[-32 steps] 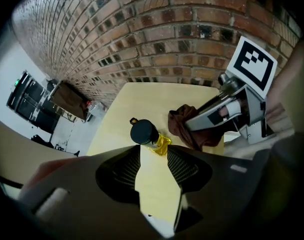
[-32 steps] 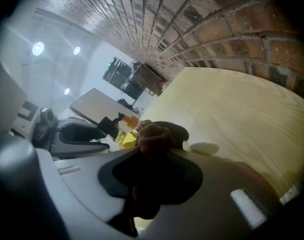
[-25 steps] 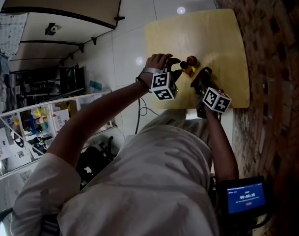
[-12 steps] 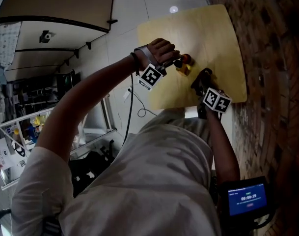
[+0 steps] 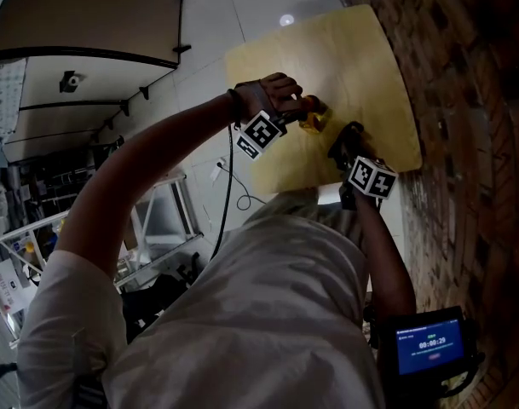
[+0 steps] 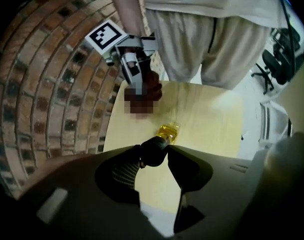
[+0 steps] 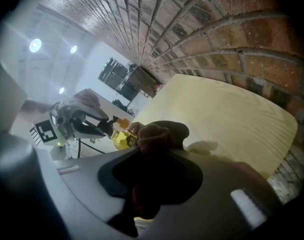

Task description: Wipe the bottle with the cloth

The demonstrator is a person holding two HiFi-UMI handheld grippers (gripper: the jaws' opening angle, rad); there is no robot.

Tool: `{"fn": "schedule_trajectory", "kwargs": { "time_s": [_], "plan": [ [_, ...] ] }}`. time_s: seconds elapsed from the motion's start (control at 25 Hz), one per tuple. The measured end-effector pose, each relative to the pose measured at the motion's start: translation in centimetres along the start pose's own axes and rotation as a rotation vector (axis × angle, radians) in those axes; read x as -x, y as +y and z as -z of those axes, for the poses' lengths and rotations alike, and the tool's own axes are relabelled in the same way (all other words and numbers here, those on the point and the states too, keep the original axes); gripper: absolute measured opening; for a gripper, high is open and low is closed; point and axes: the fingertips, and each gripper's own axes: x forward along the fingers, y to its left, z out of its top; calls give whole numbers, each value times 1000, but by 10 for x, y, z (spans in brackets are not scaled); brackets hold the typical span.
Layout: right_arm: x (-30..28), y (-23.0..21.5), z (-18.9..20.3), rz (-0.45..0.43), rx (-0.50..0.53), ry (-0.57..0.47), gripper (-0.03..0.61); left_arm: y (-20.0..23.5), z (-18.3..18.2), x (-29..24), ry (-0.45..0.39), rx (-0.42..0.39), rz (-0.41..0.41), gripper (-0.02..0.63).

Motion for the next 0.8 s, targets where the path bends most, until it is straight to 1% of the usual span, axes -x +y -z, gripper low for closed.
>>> {"fn": "schedule_trajectory", "kwargs": {
  "time_s": [0.04, 0.08, 0.24, 0.28, 0.36, 0.48, 0.56, 0.64, 0.72, 0.8],
  "plan": [
    [2, 0, 0, -5, 6, -4, 83, 3, 1, -2, 23, 83, 5, 192],
    [3, 1, 0, -17, 11, -9, 83, 6, 1, -3, 50, 188, 9, 192],
    [8, 12, -9, -72, 27, -56, 83, 24, -2, -8, 159, 690, 23, 190],
    [10, 16, -10, -80, 31, -66, 83, 28, -4, -7, 172, 796, 23, 190],
    [13, 24, -11, -99, 46, -79, 83, 36, -7, -5, 189, 971, 21, 189],
    [12, 35, -10, -139, 106, -83, 83, 47, -3, -10, 221, 1194, 33, 189],
    [10, 47, -8, -164, 171, -77, 82, 53, 2, -12, 238, 1351, 55, 189],
    [5, 60, -8, -185, 231, -79, 82, 59, 7, -12, 247, 1488, 73, 189],
    [-1, 71, -13, -203, 266, -95, 82, 63, 10, -12, 250, 1581, 82, 189],
    [-6, 78, -22, -212, 281, -111, 82, 65, 10, -12, 251, 1631, 90, 189]
  ]
}}
